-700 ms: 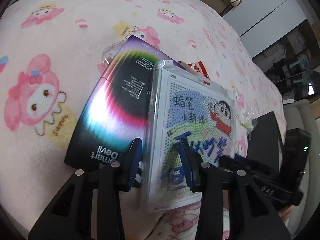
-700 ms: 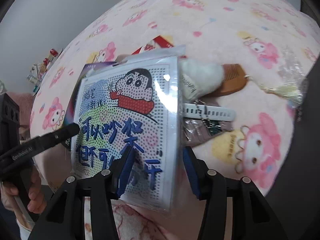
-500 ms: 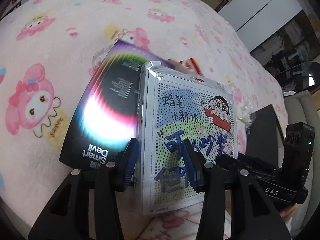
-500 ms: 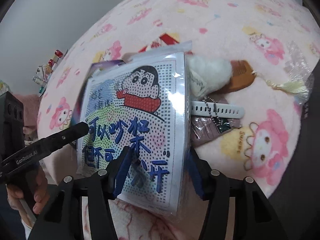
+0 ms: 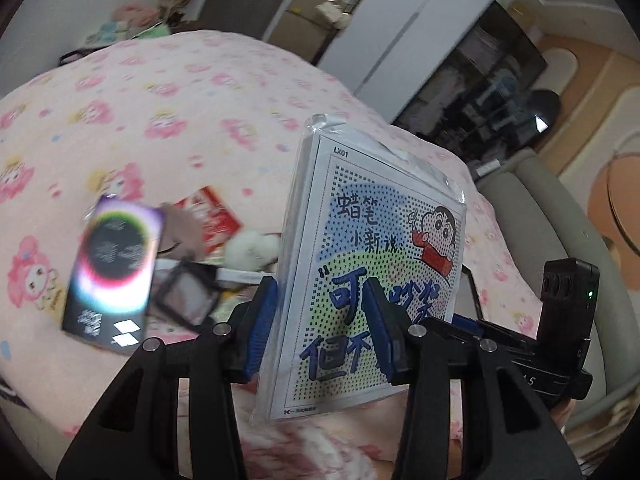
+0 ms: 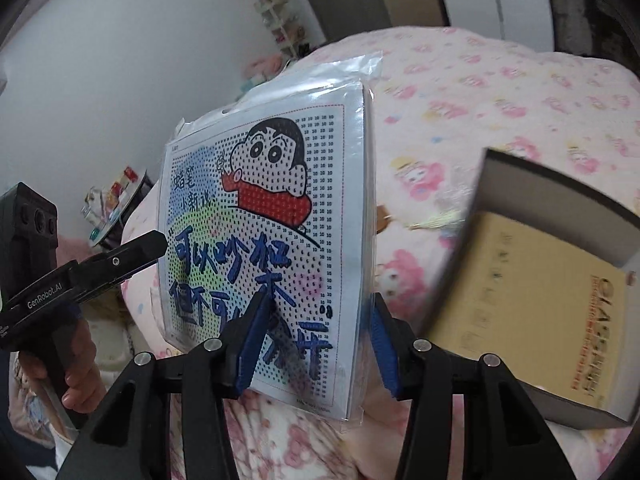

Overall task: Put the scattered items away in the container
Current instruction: 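Lower the Crayon Shin-chan crayon pack into the black box with both tools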

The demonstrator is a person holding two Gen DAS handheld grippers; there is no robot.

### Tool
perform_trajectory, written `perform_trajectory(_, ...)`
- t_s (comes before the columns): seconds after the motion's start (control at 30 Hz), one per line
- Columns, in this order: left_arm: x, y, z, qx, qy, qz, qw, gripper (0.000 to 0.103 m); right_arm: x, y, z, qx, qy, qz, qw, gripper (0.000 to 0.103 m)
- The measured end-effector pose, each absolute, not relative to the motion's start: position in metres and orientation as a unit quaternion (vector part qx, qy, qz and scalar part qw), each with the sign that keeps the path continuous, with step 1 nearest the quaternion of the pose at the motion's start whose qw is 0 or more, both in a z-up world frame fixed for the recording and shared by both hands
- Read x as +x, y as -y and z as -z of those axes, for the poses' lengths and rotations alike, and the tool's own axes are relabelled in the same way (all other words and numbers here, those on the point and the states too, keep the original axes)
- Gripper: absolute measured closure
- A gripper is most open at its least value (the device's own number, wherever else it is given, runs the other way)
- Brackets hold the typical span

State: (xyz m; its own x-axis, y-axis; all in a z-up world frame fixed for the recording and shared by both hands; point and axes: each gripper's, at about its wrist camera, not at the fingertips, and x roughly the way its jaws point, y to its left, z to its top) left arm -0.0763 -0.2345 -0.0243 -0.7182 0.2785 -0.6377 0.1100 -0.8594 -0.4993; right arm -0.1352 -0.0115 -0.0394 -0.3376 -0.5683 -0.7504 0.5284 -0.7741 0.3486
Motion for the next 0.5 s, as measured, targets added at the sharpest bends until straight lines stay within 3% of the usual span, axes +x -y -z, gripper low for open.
perform_trajectory(0.23,-0.13,0.136,0.011,-0.39,0.216,-0.888,0.115,0.059,-0.154,-0.074,0.019,0.445,0.038,0.852,0.273,0.058)
perform_trajectory(0.5,-0.214,0.047,0.049,-0.451,0.198,-0.857,0.154,0.059,-0.213,-0.142,0.054,0.467,0.049,0.856,0.216,0.058)
